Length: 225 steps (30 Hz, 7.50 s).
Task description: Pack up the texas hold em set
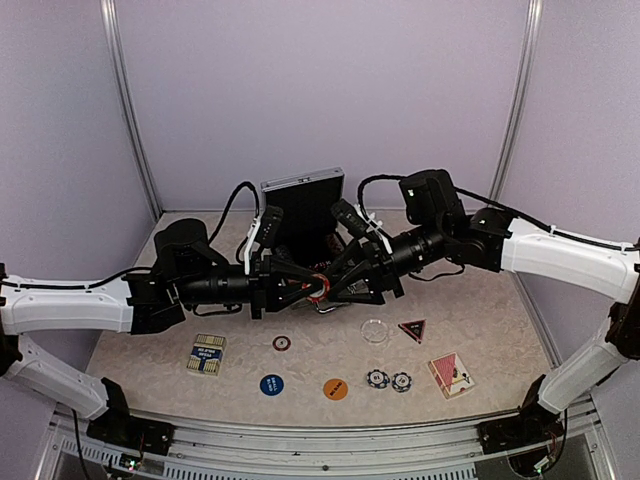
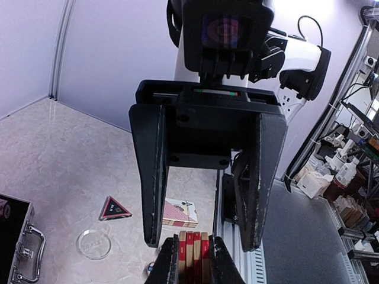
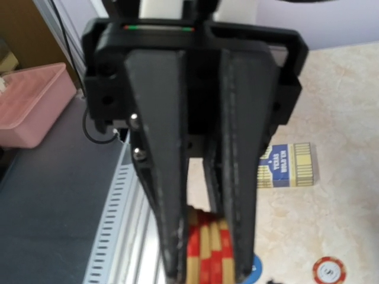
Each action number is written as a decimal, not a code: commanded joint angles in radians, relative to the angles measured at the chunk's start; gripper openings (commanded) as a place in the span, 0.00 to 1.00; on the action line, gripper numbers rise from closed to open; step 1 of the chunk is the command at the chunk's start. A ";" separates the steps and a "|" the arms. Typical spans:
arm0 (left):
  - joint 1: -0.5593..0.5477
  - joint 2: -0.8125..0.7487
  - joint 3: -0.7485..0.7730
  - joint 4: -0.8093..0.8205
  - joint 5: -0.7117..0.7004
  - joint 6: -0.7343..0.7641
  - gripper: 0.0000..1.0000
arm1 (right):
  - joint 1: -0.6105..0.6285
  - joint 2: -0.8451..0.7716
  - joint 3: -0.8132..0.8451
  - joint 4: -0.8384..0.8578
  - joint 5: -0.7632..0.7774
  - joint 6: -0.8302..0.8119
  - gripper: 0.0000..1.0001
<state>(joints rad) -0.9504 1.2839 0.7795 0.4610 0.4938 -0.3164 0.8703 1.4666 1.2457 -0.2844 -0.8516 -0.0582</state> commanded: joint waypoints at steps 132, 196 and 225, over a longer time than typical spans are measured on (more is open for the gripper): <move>0.240 -0.435 -0.293 -0.136 -0.325 -0.305 0.99 | -0.084 0.740 0.479 -0.280 1.313 -0.540 0.13; 0.098 -0.108 -0.069 -0.671 -0.459 -0.166 0.97 | 0.016 0.187 0.203 -0.277 1.002 -0.003 0.90; 0.110 0.522 0.388 -1.096 -0.458 0.079 0.84 | 0.030 -0.035 -0.056 -0.224 1.050 0.210 1.00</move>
<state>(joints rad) -0.8570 1.7725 1.0931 -0.5781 0.0116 -0.3084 0.8948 1.4708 1.2194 -0.5400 0.1913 0.1299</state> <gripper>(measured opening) 0.841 0.997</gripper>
